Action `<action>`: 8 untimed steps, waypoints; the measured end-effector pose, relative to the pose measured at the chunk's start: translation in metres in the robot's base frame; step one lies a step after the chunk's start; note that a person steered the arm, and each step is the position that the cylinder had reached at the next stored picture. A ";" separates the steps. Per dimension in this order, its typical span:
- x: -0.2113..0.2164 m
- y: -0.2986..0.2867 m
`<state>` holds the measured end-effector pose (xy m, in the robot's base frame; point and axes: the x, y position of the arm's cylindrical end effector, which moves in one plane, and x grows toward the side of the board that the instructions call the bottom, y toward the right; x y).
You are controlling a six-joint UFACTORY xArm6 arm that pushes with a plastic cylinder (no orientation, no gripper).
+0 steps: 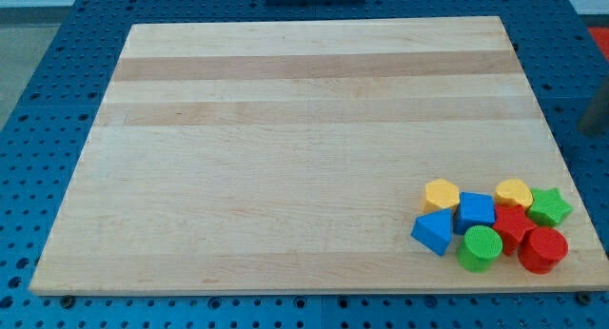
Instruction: Point your arm to green star
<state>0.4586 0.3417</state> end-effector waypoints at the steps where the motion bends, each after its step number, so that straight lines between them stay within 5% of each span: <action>1: 0.070 -0.010; 2: 0.129 -0.036; 4: 0.155 -0.055; 8: 0.138 -0.044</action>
